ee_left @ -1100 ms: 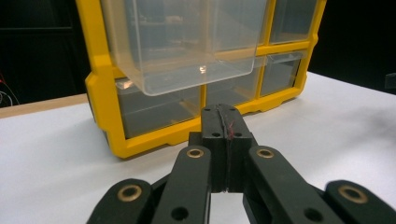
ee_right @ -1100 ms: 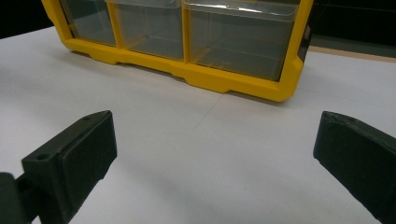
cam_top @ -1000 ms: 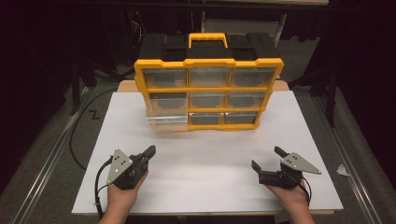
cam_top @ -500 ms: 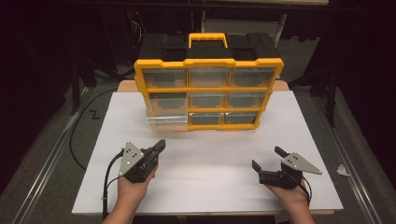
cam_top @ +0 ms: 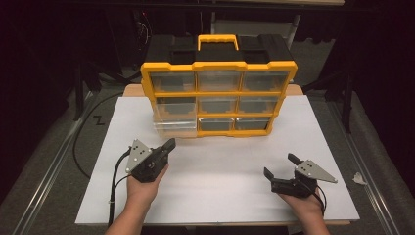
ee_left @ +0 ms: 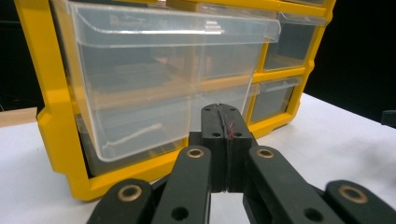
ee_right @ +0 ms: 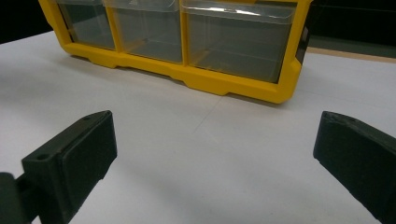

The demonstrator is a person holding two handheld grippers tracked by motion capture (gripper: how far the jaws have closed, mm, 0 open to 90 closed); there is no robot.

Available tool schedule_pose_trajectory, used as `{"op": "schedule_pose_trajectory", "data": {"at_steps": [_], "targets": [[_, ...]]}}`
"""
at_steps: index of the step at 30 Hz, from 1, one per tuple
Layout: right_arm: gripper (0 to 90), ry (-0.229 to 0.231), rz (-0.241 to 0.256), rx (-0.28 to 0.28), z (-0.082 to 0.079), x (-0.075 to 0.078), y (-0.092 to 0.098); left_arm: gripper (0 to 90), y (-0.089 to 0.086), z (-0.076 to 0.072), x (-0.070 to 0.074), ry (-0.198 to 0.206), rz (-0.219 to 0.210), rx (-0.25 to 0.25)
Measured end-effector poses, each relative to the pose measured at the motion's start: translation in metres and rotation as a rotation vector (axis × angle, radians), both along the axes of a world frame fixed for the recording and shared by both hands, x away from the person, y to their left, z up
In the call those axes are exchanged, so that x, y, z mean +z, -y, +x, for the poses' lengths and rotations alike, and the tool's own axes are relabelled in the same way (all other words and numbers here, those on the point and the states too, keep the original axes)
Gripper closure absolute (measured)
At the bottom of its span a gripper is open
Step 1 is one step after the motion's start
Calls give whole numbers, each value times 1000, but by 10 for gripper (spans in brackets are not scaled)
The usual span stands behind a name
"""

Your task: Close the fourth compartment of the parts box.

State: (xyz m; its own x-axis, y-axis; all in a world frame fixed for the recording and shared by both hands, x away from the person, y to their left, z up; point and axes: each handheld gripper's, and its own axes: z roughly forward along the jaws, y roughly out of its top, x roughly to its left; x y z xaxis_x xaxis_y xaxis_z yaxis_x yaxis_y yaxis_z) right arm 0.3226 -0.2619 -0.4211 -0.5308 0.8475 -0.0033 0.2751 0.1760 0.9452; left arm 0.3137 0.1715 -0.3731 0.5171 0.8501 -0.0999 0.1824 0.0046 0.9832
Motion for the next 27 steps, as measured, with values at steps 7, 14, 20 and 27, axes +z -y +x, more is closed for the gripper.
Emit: {"op": "schedule_pose_trajectory", "data": {"at_steps": [7,14,20,27], "targets": [[7,1,-1,1,0,0,0,897,5,5,6,8,14,9],[7,4,0,1,0,0,0,897,9,11,13,13,15,31],[7,4,-2,-1,0,0,0,897,12,15,17,18,12,36],[7,4,-4,0,0,0,0,897,15,17,22,29,11,37]]}}
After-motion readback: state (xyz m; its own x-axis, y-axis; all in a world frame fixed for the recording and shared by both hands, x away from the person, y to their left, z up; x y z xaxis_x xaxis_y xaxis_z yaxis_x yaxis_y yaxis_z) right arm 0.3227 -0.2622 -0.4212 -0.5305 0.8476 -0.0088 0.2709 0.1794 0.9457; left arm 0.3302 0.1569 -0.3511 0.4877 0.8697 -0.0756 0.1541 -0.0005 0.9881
